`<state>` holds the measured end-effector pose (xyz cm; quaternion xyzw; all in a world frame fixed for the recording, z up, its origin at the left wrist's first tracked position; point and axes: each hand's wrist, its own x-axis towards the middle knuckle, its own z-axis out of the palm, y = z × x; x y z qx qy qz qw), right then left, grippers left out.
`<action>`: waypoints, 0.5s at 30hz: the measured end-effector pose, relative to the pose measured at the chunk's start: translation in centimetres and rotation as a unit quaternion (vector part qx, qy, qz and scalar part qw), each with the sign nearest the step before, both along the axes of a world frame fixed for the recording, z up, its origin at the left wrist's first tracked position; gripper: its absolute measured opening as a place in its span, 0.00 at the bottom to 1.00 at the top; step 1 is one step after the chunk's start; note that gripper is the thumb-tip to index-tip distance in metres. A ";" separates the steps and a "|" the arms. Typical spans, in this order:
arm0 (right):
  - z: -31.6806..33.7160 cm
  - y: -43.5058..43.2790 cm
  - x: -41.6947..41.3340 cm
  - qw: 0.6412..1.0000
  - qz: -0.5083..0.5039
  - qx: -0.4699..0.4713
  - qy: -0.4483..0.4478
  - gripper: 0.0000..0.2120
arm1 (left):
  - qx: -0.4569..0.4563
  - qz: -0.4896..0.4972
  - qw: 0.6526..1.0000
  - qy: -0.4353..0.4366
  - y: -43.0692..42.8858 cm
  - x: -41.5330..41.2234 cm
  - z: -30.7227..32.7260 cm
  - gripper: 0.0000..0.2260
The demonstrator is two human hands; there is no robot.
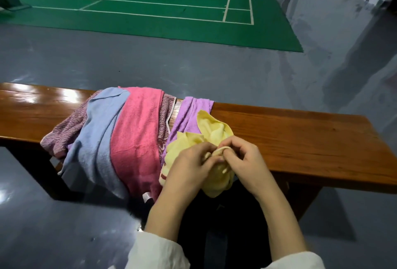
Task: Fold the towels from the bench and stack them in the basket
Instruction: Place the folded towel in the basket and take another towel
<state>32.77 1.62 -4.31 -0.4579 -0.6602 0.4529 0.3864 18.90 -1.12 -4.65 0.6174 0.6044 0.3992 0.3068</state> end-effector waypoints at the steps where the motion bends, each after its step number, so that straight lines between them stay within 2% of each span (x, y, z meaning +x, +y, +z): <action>1: -0.1 -0.1 0.2 1.000 -0.010 0.004 -0.021 0.06 | 0.012 0.031 0.999 0.015 0.0 -0.2 -0.1 0.06; 3: -0.5 -0.2 1.1 0.998 -0.041 0.008 -0.045 0.06 | 0.029 0.099 0.995 0.012 -0.1 -1.4 -0.4 0.08; 6: -0.8 -0.4 1.9 0.998 -0.068 -0.001 -0.005 0.07 | 0.009 0.154 0.988 -0.026 -0.2 -2.9 -0.6 0.09; 8: -0.4 -0.7 1.4 0.996 -0.067 -0.016 0.052 0.08 | 0.007 0.156 0.988 -0.019 -0.3 -2.9 -0.4 0.04; 10: -0.1 -0.9 0.5 0.993 -0.074 -0.024 0.086 0.08 | 0.021 0.153 0.988 -0.027 -0.3 -2.7 -0.3 0.08; 13: -0.3 -1.2 -0.6 0.986 -0.099 -0.044 0.127 0.05 | 0.028 0.123 0.987 -0.099 -0.4 -2.0 0.9 0.15; 15: -0.3 -1.6 -1.2 0.981 -0.108 -0.069 0.147 0.03 | 0.022 0.098 0.982 -0.158 -0.5 -1.2 2.0 0.13</action>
